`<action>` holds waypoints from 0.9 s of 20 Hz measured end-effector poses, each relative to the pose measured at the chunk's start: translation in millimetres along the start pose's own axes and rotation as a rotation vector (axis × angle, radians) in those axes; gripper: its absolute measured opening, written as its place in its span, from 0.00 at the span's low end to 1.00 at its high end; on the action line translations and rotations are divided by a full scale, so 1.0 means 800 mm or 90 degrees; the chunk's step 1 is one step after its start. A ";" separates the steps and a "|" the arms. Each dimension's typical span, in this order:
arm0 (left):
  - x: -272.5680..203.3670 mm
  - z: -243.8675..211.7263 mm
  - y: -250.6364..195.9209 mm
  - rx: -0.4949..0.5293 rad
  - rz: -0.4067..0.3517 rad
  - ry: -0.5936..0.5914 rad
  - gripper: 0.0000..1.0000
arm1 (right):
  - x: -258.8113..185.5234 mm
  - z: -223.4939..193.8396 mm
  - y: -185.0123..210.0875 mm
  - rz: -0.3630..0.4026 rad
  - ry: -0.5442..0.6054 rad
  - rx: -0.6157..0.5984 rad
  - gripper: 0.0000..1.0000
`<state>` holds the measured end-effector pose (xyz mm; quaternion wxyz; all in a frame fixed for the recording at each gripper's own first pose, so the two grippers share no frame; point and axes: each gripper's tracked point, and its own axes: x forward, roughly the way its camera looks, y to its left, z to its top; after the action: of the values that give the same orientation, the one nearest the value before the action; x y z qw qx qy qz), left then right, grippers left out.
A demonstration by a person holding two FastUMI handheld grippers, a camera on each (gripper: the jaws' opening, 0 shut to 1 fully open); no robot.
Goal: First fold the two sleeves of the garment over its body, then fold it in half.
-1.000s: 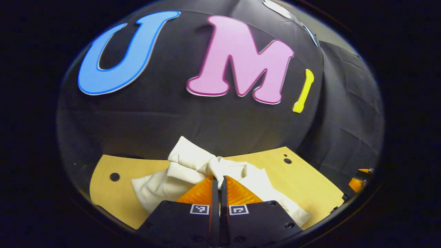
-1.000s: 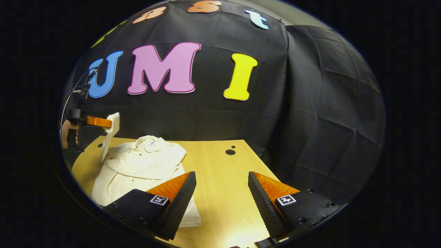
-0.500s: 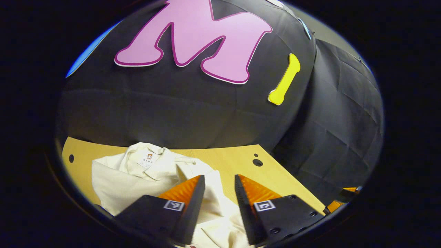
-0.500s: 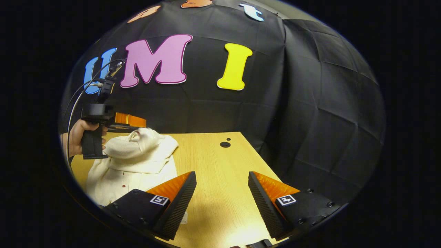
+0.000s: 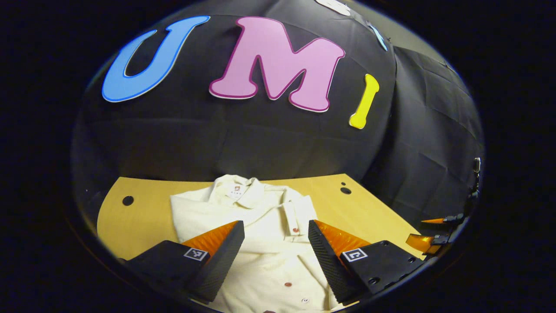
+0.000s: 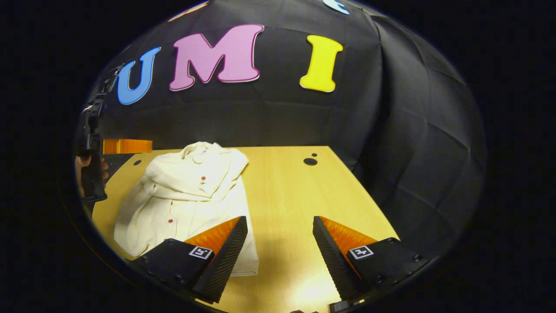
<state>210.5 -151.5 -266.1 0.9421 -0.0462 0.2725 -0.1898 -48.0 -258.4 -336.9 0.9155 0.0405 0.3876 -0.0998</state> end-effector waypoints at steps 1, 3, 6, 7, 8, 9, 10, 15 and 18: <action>-0.022 -0.024 0.014 -0.002 0.016 0.019 0.96 | 0.004 -0.013 0.008 0.009 0.018 -0.003 0.97; -0.063 -0.085 0.045 0.013 0.049 0.059 0.96 | 0.010 -0.046 0.019 0.015 0.069 -0.019 0.97; -0.120 -0.191 0.084 0.002 0.096 0.154 0.96 | 0.018 -0.083 0.036 0.038 0.122 -0.028 0.98; -0.136 -0.220 0.092 -0.009 0.108 0.184 0.96 | 0.019 -0.097 0.041 0.045 0.144 -0.027 0.98; -0.151 -0.246 0.098 -0.022 0.120 0.209 0.96 | 0.021 -0.110 0.043 0.047 0.164 -0.023 0.98; -0.164 -0.265 0.102 -0.035 0.129 0.229 0.96 | 0.022 -0.121 0.041 0.046 0.184 -0.019 0.98; -0.172 -0.281 0.105 -0.046 0.137 0.247 0.97 | 0.023 -0.130 0.040 0.046 0.198 -0.012 0.98; -0.175 -0.313 0.108 -0.063 0.143 0.292 0.95 | 0.034 -0.164 0.041 0.041 0.247 0.023 0.87; -0.163 -0.313 0.105 -0.040 0.142 0.299 0.92 | 0.045 -0.160 0.046 0.045 0.241 0.014 0.85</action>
<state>3.7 -20.2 -429.6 0.8663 0.0005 0.4927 -0.0821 -105.7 -208.3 -451.7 0.8287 0.0823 0.5501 -0.0621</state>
